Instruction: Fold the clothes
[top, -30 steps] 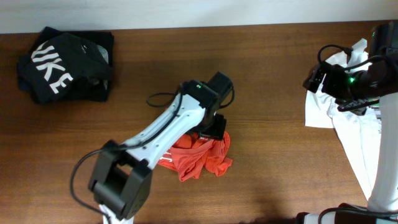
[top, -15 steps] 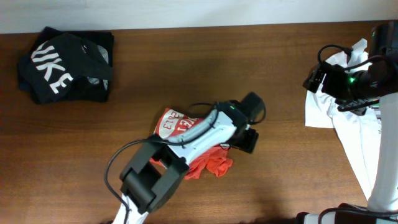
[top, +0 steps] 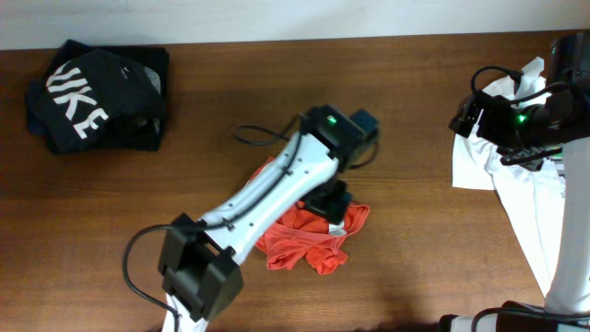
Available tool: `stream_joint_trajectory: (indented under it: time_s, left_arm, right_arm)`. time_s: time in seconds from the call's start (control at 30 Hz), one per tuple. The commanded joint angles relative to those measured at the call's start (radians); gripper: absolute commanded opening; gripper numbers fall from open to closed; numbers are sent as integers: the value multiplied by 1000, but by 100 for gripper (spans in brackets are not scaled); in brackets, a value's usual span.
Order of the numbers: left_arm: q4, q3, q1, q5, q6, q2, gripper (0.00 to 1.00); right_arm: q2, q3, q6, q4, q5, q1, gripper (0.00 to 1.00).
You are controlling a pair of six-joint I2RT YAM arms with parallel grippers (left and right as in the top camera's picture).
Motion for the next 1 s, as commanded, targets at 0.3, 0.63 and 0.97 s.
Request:
stream_joint_trajectory:
  time_s: [0.3, 0.63, 0.97]
  left_arm:
    - [316, -484, 148, 82, 27, -13, 57]
    - [284, -484, -32, 142, 26, -14, 39]
    - [328, -484, -145, 130, 35, -14, 33]
  right_arm:
    - [-4, 13, -10, 0, -2, -4, 99]
    - [-4, 12, -10, 0, -2, -4, 99]
    - [-4, 12, -10, 0, -2, -4, 99]
